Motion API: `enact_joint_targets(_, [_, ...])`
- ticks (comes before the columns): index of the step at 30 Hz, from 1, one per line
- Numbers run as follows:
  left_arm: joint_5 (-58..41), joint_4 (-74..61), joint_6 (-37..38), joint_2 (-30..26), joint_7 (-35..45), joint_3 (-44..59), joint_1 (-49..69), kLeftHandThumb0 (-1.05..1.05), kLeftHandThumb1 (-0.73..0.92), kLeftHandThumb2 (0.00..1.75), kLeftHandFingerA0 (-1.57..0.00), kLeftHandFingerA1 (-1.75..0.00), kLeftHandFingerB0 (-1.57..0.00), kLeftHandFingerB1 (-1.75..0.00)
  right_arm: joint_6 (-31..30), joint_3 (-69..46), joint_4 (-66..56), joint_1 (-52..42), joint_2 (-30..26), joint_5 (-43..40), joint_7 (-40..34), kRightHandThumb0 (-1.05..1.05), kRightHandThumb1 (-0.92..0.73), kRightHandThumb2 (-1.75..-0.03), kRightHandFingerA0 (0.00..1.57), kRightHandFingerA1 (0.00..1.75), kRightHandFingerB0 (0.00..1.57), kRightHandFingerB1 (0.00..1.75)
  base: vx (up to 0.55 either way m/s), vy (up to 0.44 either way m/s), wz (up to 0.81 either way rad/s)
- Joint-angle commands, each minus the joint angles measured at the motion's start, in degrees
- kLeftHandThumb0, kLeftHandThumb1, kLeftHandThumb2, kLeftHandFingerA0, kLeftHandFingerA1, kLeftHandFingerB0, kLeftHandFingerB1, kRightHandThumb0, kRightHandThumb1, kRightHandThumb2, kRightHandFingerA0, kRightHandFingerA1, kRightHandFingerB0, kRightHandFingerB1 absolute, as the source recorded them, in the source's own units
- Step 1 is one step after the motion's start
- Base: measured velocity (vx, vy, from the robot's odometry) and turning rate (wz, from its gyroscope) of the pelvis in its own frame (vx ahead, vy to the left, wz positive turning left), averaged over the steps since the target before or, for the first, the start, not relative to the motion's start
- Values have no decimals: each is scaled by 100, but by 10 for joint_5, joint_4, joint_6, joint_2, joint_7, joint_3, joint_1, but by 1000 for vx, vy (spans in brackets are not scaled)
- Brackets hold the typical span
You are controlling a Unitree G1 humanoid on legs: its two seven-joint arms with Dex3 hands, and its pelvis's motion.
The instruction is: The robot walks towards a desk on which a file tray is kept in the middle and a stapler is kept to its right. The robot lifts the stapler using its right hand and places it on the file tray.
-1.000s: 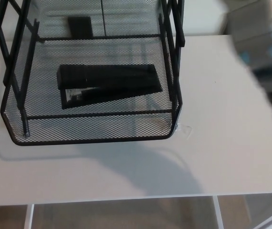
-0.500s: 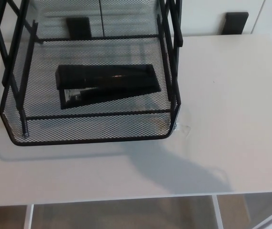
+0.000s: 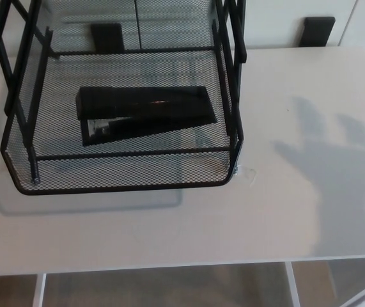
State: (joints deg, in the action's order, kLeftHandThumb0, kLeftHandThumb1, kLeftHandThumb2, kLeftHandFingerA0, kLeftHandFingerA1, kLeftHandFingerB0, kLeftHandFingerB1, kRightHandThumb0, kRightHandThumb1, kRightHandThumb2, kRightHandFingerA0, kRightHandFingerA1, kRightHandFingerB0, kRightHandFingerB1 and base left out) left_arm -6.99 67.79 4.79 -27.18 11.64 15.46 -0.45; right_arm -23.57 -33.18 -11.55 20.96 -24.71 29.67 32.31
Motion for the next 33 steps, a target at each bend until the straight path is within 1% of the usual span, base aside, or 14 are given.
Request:
enact_joint_targets(1, [4, 5, 16, -19, -15, 7, 2, -64, 81, 79, -39, -93, -20, -70, 201, -219, 307, -269, 118, -137, -254, -96, -82, -59, 0, 123, 0, 116, 0, 0, 0])
enact_joint_targets(5, [4, 9, 22, -25, -10, 8, 3, -64, 81, 79, -38, -88, -20, -68, 234, -194, 336, -288, 160, -133, -288, -96, -60, -113, 40, 103, 39, 94, 0, 0, 0])
enact_joint_targets(7, [7, 12, 21, -25, -14, 6, 2, -63, 82, 77, -45, -92, -24, -68, 223, -177, 373, -303, 152, -124, -277, -95, -77, -66, 57, 126, 22, 118, 0, 0, 0])
enact_joint_targets(10, [9, 16, 12, -24, -20, 4, -4, -62, 81, 78, -45, -92, -23, -69, 154, -184, 409, -302, 150, -137, -251, -102, -48, -103, 90, 117, 37, 102, 0, 0, 0])
enact_joint_targets(11, [10, 20, 10, -24, -22, 3, -10, -62, 80, 78, -45, -91, -23, -69, 111, -186, 418, -285, 149, -131, -268, -97, -63, -68, 61, 130, 31, 116, 0, 0, 0])
enact_joint_targets(12, [10, 22, 8, -25, -21, 3, -10, -61, 79, 78, -45, -91, -23, -68, 87, -212, 446, -259, 142, -157, -272, -91, -40, -104, 63, 110, 48, 96, 0, 0, 0])
enact_joint_targets(14, [15, 23, 0, -26, -27, -1, -11, -59, 80, 77, -42, -87, -24, -66, 57, -190, 465, -256, 123, -133, -268, -91, -58, -71, 136, 95, 50, 99, 0, 0, 0])
enact_joint_targets(18, [16, 32, -26, -47, -42, 0, -15, -58, 81, 81, -33, -84, -18, -66, -45, -115, 490, -235, 77, -59, -265, -92, -74, -76, 112, 106, 67, 108, 0, 0, 0])
enact_joint_targets(20, [12, 39, -33, -52, -69, 8, -26, -57, 82, 82, -32, -94, -18, -69, 167, 92, 479, -343, -5, 107, -245, -73, -38, -89, 141, 93, 30, 122, 0, 0, 0])
enact_joint_targets(21, [17, 48, -31, -51, -72, 3, -24, -59, 83, 80, -33, -92, -16, -69, -26, -30, 492, -245, 33, -21, -222, -84, -53, -85, 139, 101, 84, 115, 0, 0, 0])
enact_joint_targets(25, [15, 58, -23, -45, -54, 0, -9, -53, 78, 84, -37, -94, -23, -69, -70, -97, 546, -187, 30, -123, -240, -98, -63, -60, 157, 111, 139, 106, 0, 0, 0])
enact_joint_targets(26, [12, 60, -23, -43, -51, 2, -3, -52, 79, 80, -40, -84, -22, -65, -80, -156, 557, -169, 41, -182, -249, -42, -16, -91, 151, 133, 122, 114, 0, 0, 0])
enact_joint_targets(28, [7, 67, -25, -40, -53, 7, 8, -54, 75, 80, -45, -87, -24, -66, 54, -69, 580, -227, 34, -151, -144, -90, -63, -60, 60, 89, 56, 67, 0, 0, 0])
enact_joint_targets(33, [-6, 63, -14, -30, -44, 18, 17, -57, 80, 77, -43, -85, -24, -65, 243, 10, 641, -289, -11, -125, -89, -96, -52, -101, 50, 71, 41, 61, -1, -1, 1])
